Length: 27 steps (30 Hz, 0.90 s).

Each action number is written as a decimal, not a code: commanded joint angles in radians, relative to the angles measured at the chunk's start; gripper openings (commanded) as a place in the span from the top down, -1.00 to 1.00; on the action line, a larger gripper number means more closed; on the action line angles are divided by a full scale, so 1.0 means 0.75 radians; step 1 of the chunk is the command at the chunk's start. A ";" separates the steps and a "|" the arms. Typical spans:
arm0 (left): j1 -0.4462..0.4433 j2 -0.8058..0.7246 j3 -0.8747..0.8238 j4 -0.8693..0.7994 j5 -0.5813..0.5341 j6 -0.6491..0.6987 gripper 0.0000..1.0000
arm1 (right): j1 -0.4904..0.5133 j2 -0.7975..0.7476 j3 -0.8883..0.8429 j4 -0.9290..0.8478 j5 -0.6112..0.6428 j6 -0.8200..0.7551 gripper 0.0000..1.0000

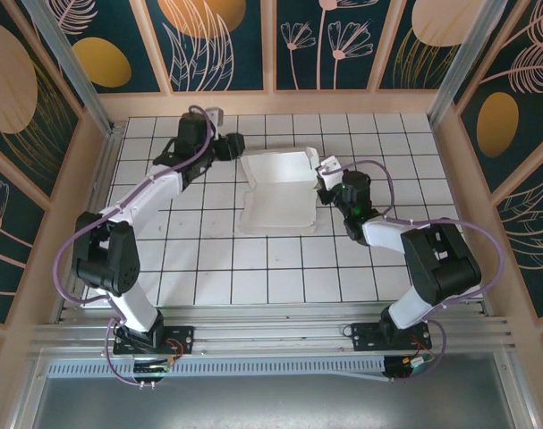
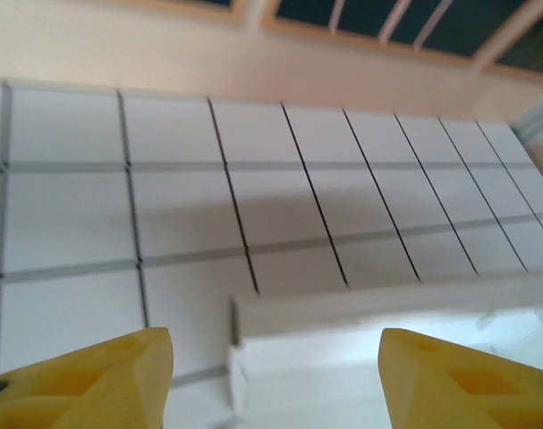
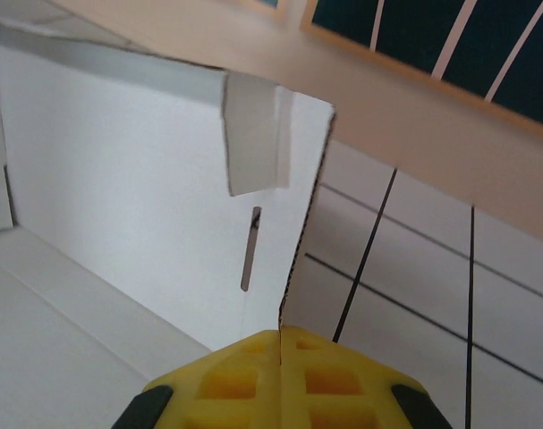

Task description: Fold the paper box

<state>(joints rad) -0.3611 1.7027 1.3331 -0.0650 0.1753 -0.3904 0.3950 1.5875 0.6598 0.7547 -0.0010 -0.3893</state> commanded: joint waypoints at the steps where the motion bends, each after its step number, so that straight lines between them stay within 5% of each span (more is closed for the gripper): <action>1: -0.168 -0.074 -0.061 0.140 0.130 -0.033 -0.06 | 0.015 0.009 -0.057 0.225 -0.028 -0.016 1.00; 4: -0.324 -0.031 -0.105 0.164 0.143 -0.159 0.22 | 0.017 0.014 -0.083 0.245 -0.033 0.018 1.00; 11: -0.462 0.217 -0.115 0.206 0.057 -0.393 0.65 | 0.044 0.018 -0.103 0.223 0.009 0.059 1.00; 19: -0.464 0.383 -0.099 0.308 0.136 -0.481 0.74 | 0.119 -0.052 -0.038 -0.079 -0.006 0.356 1.00; 27: -0.465 0.419 -0.249 0.428 0.291 -0.591 0.84 | 0.137 -0.057 -0.150 0.038 0.069 0.376 1.00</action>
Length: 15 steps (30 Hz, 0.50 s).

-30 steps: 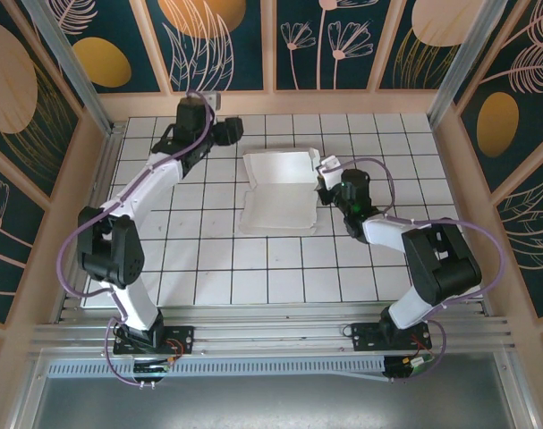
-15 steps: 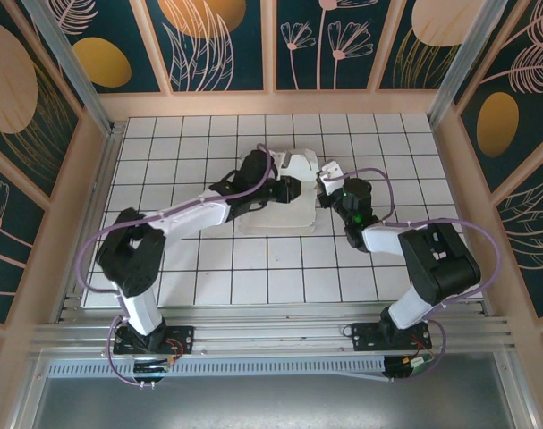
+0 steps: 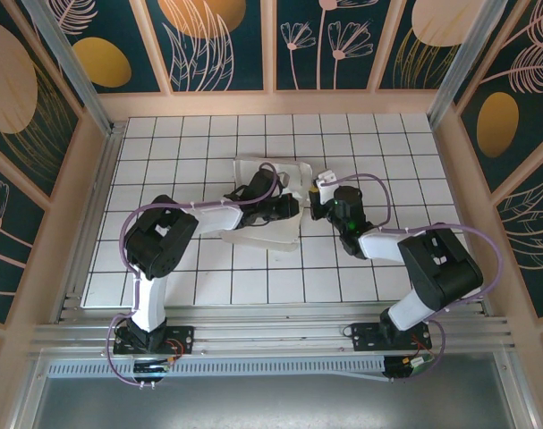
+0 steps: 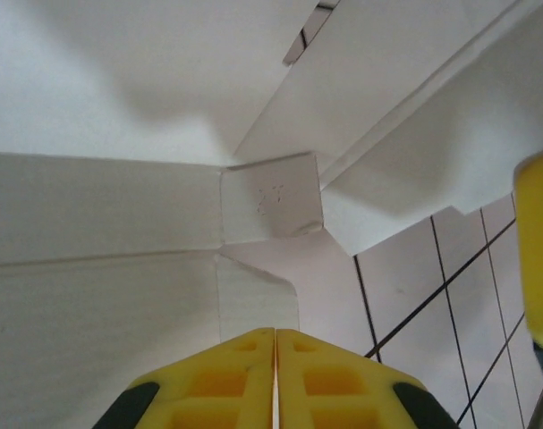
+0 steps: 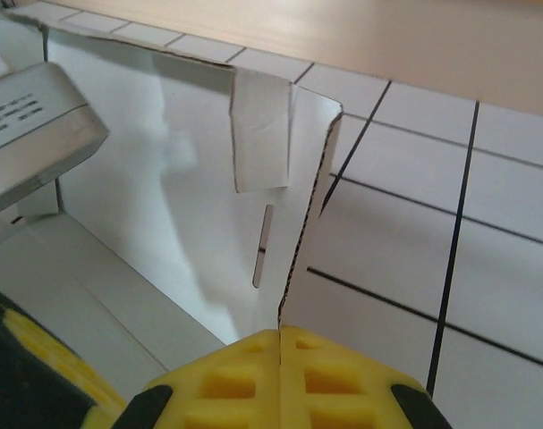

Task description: Fold the paper box

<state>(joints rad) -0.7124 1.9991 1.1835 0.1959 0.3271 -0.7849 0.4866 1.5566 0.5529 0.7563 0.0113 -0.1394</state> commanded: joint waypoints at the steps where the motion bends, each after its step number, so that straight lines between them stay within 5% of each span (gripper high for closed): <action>1: 0.002 0.024 -0.064 0.091 0.116 -0.068 0.85 | 0.017 -0.007 -0.008 0.049 0.059 0.039 1.00; 5: -0.014 0.046 -0.098 0.120 0.252 -0.081 0.87 | 0.028 0.025 -0.009 0.095 0.081 0.026 1.00; 15: -0.026 0.133 -0.145 0.182 0.219 -0.127 0.87 | 0.102 0.070 -0.045 0.146 0.141 0.063 1.00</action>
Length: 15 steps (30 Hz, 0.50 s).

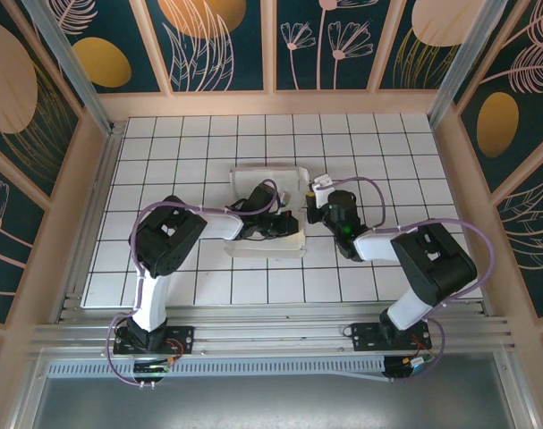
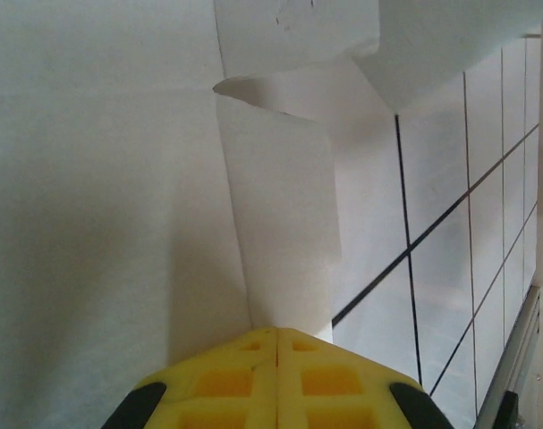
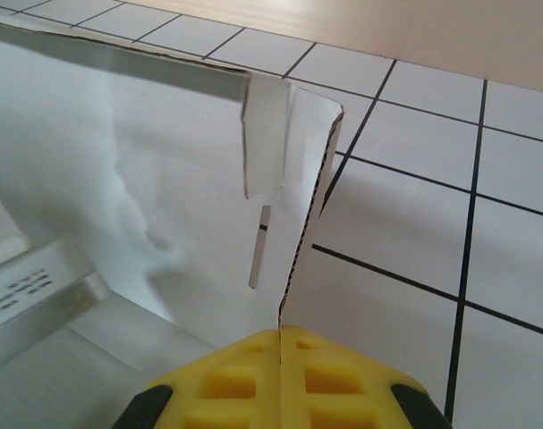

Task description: Fold the paper box

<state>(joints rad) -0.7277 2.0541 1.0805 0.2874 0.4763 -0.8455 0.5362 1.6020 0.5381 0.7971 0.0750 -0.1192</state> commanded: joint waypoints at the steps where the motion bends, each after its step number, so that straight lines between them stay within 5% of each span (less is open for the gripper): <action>1: -0.004 0.077 -0.002 0.071 0.013 -0.055 0.88 | 0.043 0.009 -0.032 0.086 0.060 0.054 1.00; 15: -0.004 0.127 0.049 0.047 -0.097 -0.035 0.88 | 0.167 0.057 -0.027 -0.003 0.102 0.322 1.00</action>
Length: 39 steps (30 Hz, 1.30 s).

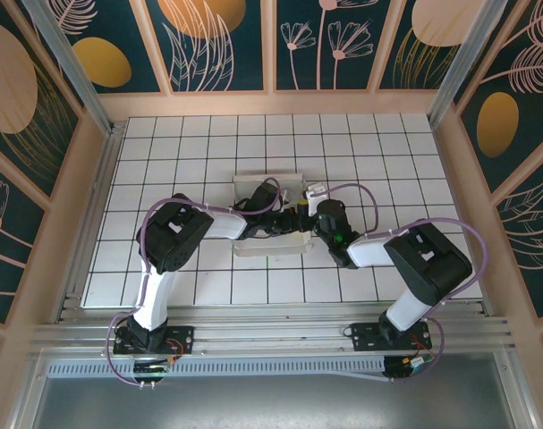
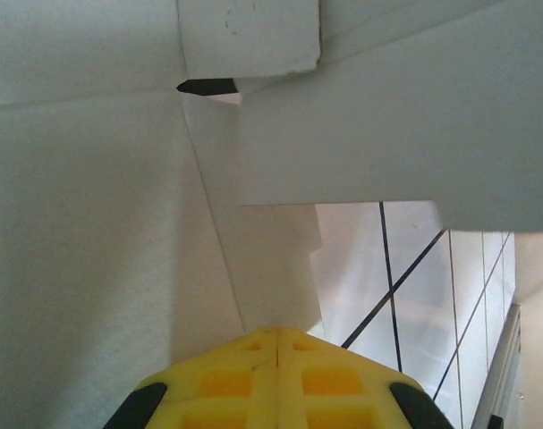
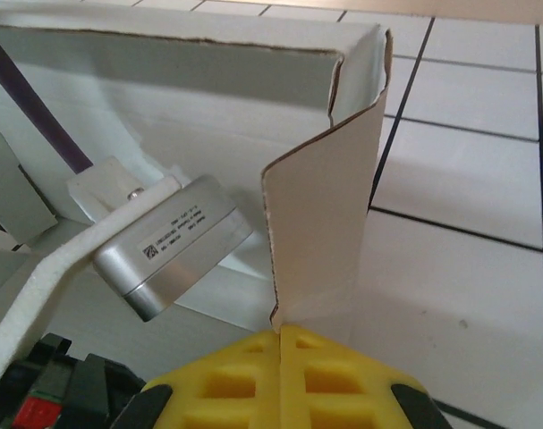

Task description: Fold the paper box

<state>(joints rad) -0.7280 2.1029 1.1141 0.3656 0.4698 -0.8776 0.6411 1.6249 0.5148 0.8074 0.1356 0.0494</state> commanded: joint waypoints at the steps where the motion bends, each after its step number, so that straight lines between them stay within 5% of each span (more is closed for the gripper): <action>1: -0.003 0.059 0.006 -0.060 -0.093 0.010 0.88 | 0.036 0.035 -0.004 -0.007 0.031 0.109 1.00; 6: -0.004 0.027 0.000 -0.040 -0.079 0.028 0.78 | 0.051 0.088 -0.052 0.063 0.084 0.121 1.00; 12: -0.004 -0.103 -0.056 -0.085 -0.128 0.092 0.35 | 0.051 0.106 -0.049 0.068 0.108 0.110 1.00; 24: -0.005 -0.325 -0.139 -0.360 -0.357 0.243 0.29 | 0.051 0.128 -0.030 0.066 0.164 0.075 1.00; 31: -0.005 -0.544 -0.231 -0.378 -0.339 0.250 0.18 | 0.051 0.136 0.001 0.036 0.181 0.064 1.00; 39: 0.006 -0.977 -0.277 -0.603 -0.672 0.185 0.26 | 0.052 0.132 0.028 0.014 0.175 0.067 1.00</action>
<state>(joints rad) -0.7277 1.4532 0.8963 0.0174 0.1143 -0.7143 0.6716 1.7050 0.5087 0.8452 0.2405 0.1101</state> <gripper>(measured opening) 0.373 0.052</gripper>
